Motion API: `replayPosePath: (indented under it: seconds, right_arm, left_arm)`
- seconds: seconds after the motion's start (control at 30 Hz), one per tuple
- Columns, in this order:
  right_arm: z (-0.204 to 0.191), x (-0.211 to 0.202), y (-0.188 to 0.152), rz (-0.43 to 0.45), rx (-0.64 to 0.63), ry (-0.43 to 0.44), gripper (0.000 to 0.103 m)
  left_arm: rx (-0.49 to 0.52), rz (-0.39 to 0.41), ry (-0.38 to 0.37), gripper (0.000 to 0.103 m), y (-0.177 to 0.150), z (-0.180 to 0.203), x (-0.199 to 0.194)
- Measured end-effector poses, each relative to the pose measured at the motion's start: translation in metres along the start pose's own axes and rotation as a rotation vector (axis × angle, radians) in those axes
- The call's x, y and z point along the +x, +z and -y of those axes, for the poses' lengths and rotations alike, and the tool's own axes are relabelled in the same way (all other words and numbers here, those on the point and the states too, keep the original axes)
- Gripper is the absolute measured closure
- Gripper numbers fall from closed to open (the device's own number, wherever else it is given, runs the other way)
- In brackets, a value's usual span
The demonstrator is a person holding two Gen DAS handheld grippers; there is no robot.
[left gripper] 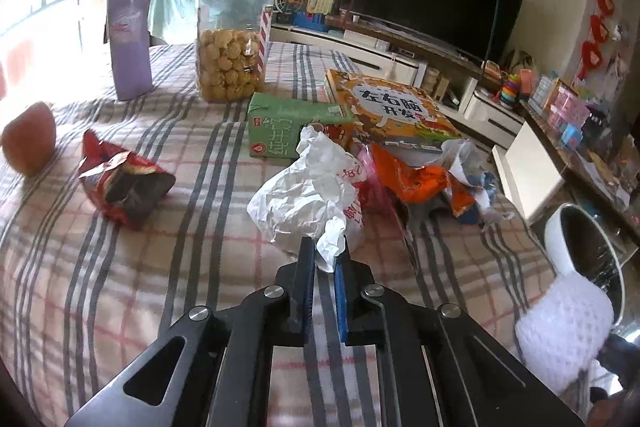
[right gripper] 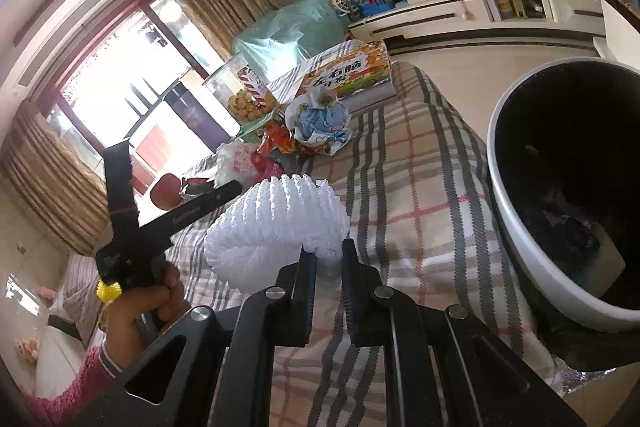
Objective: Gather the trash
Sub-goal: 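Carry the paper and foam net over the bin and open both tools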
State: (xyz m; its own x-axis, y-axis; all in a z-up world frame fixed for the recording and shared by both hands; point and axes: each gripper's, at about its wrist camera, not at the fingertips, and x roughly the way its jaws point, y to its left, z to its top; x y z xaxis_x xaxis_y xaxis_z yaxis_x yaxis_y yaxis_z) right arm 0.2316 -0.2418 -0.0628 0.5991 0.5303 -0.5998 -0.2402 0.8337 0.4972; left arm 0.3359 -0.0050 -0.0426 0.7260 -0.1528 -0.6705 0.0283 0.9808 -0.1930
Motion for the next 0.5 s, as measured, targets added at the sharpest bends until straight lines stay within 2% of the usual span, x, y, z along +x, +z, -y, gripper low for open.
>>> replayPosePath:
  seconds: [0.3,0.5]
  right_arm:
    - [0.0,-0.015,-0.001,0.023,-0.01,-0.01,0.091]
    - [0.005,-0.029,-0.004,0.044,-0.011,-0.025,0.091]
  left_arm:
    - [-0.029,0.059,-0.06,0.097,-0.037,0.003,-0.061]
    - [-0.026,0.053,-0.126,0.097,-0.054,0.015,-0.087]
